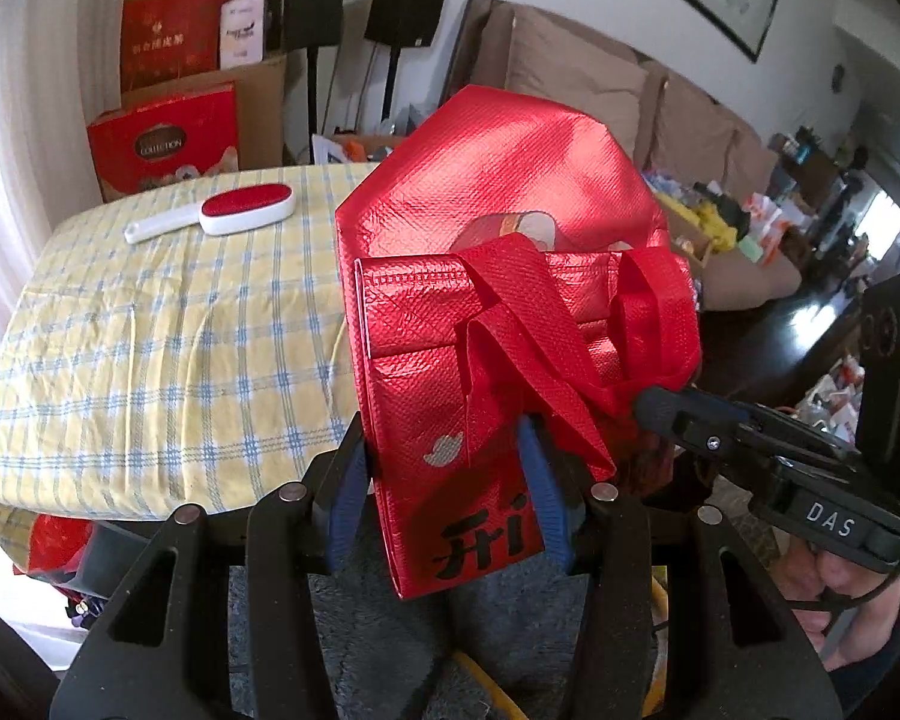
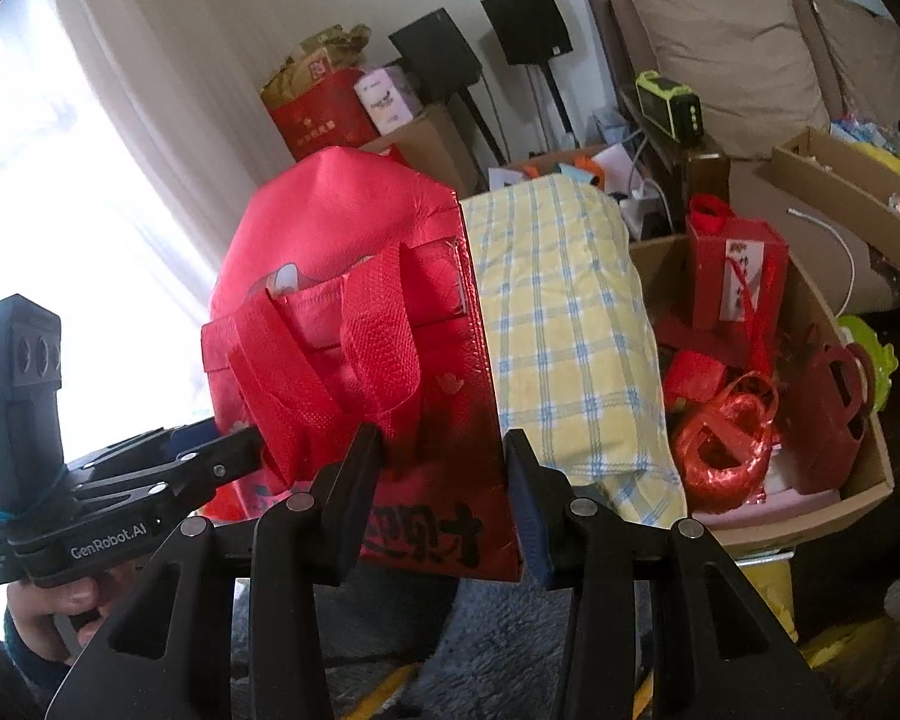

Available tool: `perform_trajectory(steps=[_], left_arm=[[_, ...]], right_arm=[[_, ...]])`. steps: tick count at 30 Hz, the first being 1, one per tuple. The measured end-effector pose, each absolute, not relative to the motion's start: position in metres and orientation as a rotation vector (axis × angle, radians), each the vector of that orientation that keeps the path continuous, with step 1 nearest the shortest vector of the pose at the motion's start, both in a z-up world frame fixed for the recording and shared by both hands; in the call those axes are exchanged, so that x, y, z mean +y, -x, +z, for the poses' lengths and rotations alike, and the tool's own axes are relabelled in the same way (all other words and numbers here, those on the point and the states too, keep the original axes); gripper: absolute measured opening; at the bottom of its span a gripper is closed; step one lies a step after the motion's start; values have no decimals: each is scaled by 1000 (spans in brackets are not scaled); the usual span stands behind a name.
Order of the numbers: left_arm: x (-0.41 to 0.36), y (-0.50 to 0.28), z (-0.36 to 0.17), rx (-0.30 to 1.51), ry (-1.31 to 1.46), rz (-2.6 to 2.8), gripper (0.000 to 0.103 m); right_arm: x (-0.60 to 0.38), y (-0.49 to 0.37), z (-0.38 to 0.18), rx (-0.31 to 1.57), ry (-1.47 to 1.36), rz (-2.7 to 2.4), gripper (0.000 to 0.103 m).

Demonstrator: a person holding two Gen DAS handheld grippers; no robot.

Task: Organize objects
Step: 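Carry the red tote bag with both grippers over the cardboard box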

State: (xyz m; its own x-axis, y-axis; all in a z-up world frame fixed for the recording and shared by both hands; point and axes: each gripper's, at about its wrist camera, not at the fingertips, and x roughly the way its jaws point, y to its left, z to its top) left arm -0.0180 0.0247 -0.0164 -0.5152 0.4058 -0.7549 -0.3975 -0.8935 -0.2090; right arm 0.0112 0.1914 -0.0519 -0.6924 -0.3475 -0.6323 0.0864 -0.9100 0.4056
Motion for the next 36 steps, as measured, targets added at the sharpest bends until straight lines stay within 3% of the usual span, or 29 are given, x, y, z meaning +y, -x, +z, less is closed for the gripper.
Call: perform_trajectory(steps=[12,24,36], left_arm=[[35,15,-6,2,1173,2401,46],[103,34,43,23,1031,2391,46],[158,46,33,87,1036,2355,46]], right_arm=[[195,-17,-41,-506,-1052,-2666,42],[254,-8,8,-495,-919,-2784,42],[309,-9,2,-560,-911,-2832,42]])
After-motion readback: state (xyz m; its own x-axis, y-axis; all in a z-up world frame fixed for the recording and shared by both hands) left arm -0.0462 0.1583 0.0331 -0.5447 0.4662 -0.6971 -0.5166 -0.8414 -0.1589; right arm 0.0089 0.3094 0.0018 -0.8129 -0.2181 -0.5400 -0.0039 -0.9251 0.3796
